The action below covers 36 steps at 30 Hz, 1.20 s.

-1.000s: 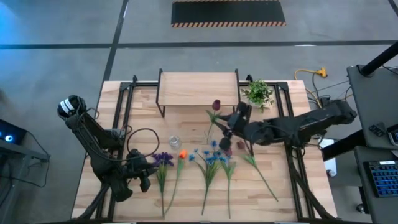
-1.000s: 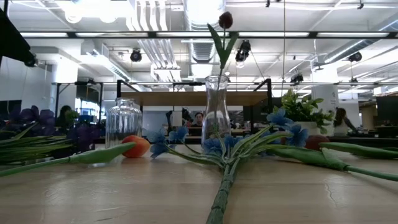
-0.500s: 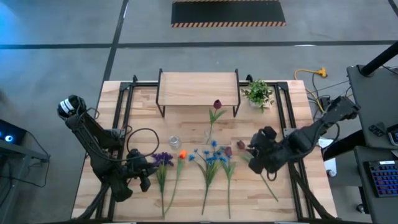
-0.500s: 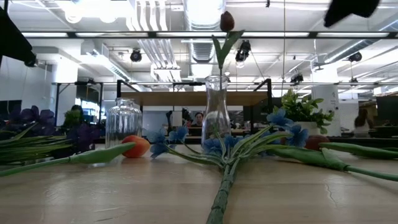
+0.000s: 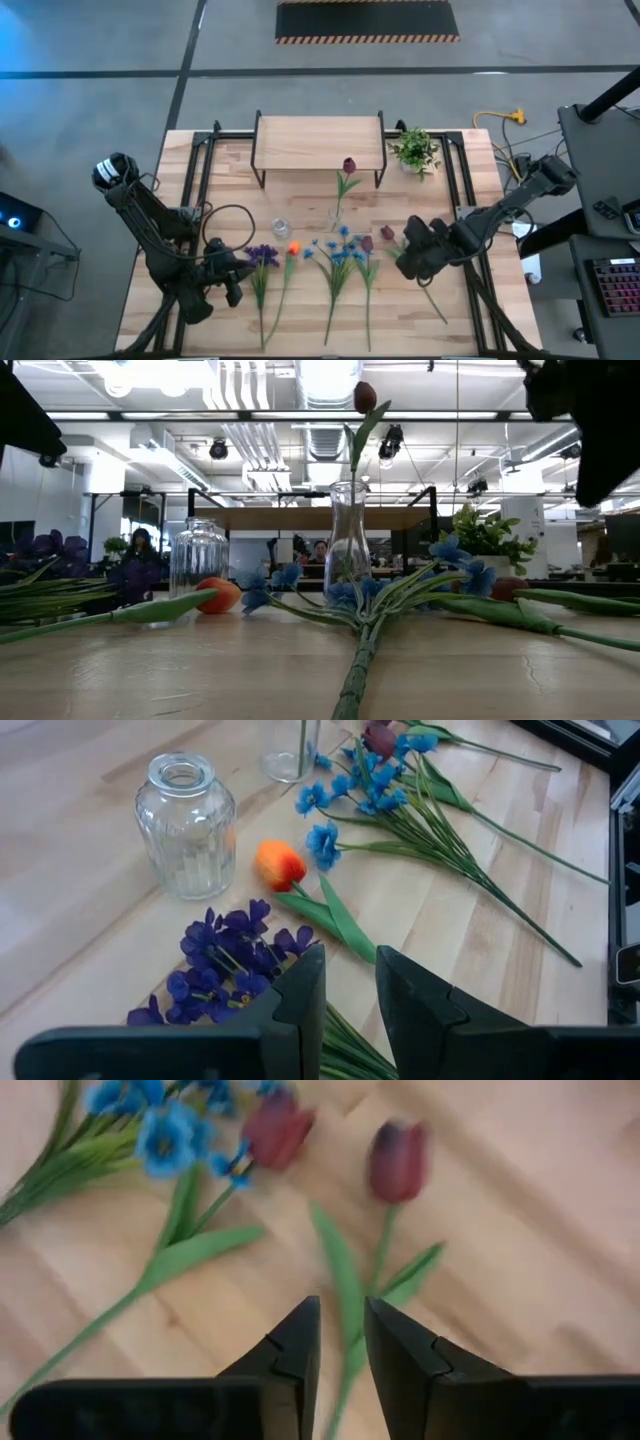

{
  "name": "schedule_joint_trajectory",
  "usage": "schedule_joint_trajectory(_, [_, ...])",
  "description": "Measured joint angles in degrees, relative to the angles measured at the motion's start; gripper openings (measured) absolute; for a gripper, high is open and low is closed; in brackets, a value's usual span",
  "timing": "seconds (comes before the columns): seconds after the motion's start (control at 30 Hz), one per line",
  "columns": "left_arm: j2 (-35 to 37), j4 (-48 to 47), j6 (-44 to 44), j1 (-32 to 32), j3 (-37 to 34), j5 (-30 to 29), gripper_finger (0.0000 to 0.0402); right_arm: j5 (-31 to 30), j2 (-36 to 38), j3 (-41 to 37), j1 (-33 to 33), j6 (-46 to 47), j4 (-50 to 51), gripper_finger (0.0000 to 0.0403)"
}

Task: Pick and place flowers into a vace then onto a shelf
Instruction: Put the right red tulip into the right transparent vase

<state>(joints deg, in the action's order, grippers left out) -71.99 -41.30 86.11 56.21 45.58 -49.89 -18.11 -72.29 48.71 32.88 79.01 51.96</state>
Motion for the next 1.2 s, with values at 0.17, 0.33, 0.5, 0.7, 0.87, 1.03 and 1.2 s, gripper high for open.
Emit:
schedule_joint_trajectory(0.17, [0.0, 0.0, -1.8, 0.0, 0.1, 0.0, 0.0074, 1.2, 0.6, -4.7, -0.8, -0.3, -8.0, 0.0085])
schedule_joint_trajectory(0.33, [0.0, -1.7, -4.8, -1.6, 0.5, 4.8, 0.0074, -1.4, 0.6, -4.8, -0.9, -1.3, -8.9, 0.0084])
schedule_joint_trajectory(0.5, [0.0, -1.7, -1.1, -4.7, -0.1, 15.1, 0.0074, -1.6, 0.6, -4.6, -0.9, -1.2, -9.1, 0.0077])
schedule_joint_trajectory(0.7, [0.0, -0.8, -5.0, -4.9, 1.0, 12.8, 0.0074, -2.8, 0.1, -4.7, -0.9, -1.2, -9.3, 0.0072])
schedule_joint_trajectory(0.87, [0.0, 0.6, -5.9, -4.9, 1.3, 9.8, 0.0074, -3.2, -0.6, -6.6, -2.3, -1.4, -10.0, 0.0078])
schedule_joint_trajectory(1.03, [0.0, 0.5, -5.7, -4.9, 1.2, 8.8, 0.0074, -1.4, -0.6, -10.6, -4.6, -1.3, -14.7, 0.0084])
schedule_joint_trajectory(1.2, [0.0, 0.5, -5.6, -4.9, 1.2, 7.6, 0.0074, -1.1, -0.6, -12.7, -6.5, -2.3, -19.6, 0.0086])
